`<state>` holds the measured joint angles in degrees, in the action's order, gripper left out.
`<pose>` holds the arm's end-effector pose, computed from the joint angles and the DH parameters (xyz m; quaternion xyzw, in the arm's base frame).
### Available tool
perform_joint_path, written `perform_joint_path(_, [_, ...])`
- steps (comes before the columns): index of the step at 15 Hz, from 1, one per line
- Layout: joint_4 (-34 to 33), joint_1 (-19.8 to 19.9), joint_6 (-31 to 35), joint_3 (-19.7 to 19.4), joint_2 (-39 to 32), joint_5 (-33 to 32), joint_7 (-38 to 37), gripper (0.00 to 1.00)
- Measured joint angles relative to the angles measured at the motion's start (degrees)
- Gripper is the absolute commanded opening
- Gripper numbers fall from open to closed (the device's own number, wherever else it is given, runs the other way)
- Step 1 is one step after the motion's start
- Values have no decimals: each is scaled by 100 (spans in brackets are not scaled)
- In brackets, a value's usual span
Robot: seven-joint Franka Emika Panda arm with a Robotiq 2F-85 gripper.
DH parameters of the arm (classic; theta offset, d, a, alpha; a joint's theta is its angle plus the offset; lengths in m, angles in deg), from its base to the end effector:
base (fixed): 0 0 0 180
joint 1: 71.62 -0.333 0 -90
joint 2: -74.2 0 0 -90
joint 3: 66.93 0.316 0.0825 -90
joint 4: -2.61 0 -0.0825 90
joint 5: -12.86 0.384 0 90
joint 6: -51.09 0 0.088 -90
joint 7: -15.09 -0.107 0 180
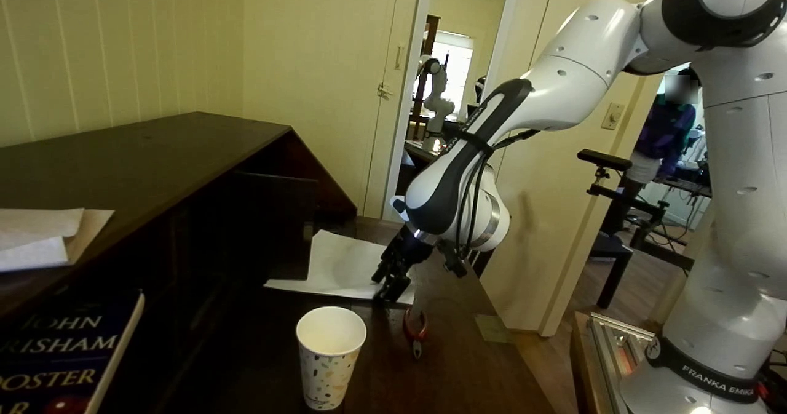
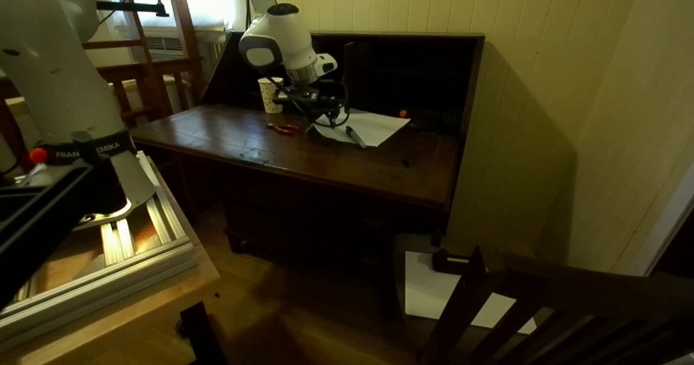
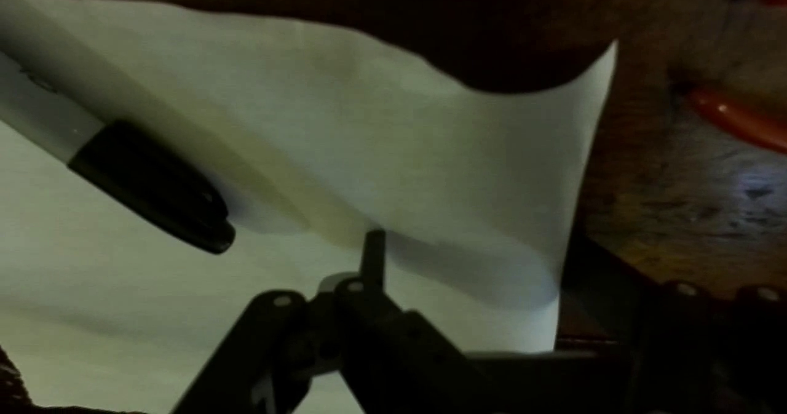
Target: Put the paper on top of the shelf
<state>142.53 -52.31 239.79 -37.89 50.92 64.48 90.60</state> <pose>0.4882 0.0119 0.1863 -0.9474 -0.2362 -0.2159 0.0053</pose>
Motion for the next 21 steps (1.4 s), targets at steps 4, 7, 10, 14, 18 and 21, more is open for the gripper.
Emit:
perform_joint_path(4, [15,99,-112,43,31,-1,33,60])
perform_joint_path(7, [106,11,-588,-165,249,-3,33,46])
perform_joint_path(10, [320,-288,-1170,-636,557,-183,-98,51])
perform_joint_path(14, [622,-818,-1611,-1349,852,-974,-716,38])
perform_joint_path(18, [740,-1083,-2097,-1674,1202,-1478,-1082,2])
perform_joint_path(21, [793,-1103,-2503,-1723,1550,-1632,-1183,0])
